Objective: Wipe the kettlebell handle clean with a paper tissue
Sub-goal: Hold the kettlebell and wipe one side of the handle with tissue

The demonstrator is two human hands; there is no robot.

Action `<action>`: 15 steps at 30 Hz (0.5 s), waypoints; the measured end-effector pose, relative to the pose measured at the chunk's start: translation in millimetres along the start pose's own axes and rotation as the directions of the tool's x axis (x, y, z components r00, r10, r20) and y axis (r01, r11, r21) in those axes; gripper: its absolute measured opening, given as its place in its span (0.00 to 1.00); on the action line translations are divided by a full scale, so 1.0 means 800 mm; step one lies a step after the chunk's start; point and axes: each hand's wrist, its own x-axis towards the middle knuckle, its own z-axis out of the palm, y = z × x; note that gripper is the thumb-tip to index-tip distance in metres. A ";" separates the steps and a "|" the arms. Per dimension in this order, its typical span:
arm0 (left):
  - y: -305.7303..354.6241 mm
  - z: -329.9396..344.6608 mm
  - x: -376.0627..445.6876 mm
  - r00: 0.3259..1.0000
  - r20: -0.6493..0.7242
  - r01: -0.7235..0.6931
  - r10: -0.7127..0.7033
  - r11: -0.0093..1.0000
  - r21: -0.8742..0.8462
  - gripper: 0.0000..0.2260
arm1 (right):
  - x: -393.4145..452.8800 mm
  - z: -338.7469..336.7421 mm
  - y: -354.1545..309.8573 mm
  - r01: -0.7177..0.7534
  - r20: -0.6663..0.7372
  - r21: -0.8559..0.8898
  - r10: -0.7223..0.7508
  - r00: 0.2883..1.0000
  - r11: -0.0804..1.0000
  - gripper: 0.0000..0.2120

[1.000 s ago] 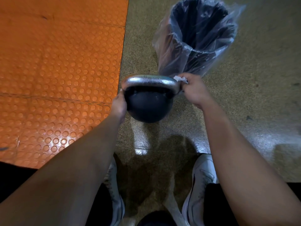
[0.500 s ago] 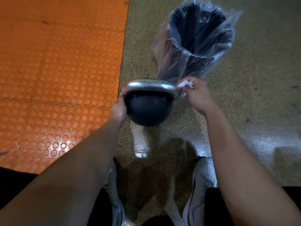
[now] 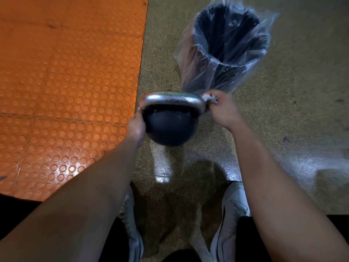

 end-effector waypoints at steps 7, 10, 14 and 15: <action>-0.001 0.001 -0.001 1.000 0.000 -0.001 0.001 1.000 -0.008 0.22 | -0.007 0.001 0.018 -0.038 -0.026 -0.053 0.036 0.999 0.998 0.14; -0.002 0.001 0.000 1.000 0.005 0.003 -0.003 1.000 -0.014 0.23 | -0.001 0.006 0.003 0.002 -0.028 -0.003 -0.002 1.000 1.000 0.18; -0.002 0.000 0.003 1.000 -0.006 0.010 -0.010 1.000 -0.004 0.25 | -0.005 -0.001 0.000 0.021 -0.070 0.057 -0.017 0.997 0.998 0.18; -0.003 0.000 0.004 1.000 -0.003 0.013 -0.013 1.000 -0.008 0.25 | -0.008 -0.001 0.005 0.009 -0.082 0.047 -0.005 0.997 0.999 0.16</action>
